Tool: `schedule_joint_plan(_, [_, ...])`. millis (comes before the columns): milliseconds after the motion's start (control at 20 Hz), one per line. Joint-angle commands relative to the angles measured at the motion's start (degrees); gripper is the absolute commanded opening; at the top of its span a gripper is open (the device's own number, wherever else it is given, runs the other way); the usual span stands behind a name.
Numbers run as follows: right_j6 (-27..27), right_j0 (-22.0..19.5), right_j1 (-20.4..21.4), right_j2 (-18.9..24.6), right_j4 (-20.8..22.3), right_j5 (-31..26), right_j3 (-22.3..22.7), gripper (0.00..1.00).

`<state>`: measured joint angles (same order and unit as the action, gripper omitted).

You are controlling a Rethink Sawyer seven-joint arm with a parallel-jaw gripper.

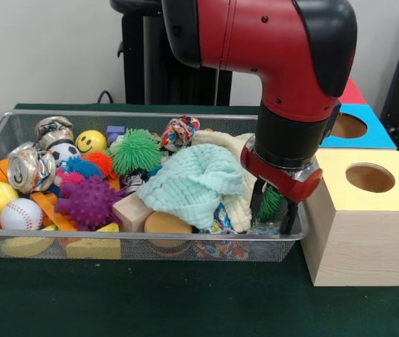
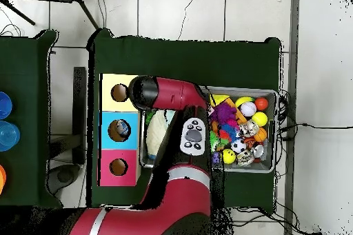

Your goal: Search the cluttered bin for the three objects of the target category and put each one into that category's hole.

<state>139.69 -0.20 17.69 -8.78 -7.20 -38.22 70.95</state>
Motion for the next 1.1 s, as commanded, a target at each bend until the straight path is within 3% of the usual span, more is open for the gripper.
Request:
schedule_joint_plan(50, [13.81, 0.58, -2.29, 0.29, -3.97, 3.6, -1.5, 1.0])
schedule_joint_plan(650, [11.81, 0.38, -4.03, 0.32, -6.41, 7.83, -1.74, 1.0])
schedule_joint_plan(1100, [10.46, -0.05, -8.35, 0.18, -6.19, 8.3, -5.17, 1.0])
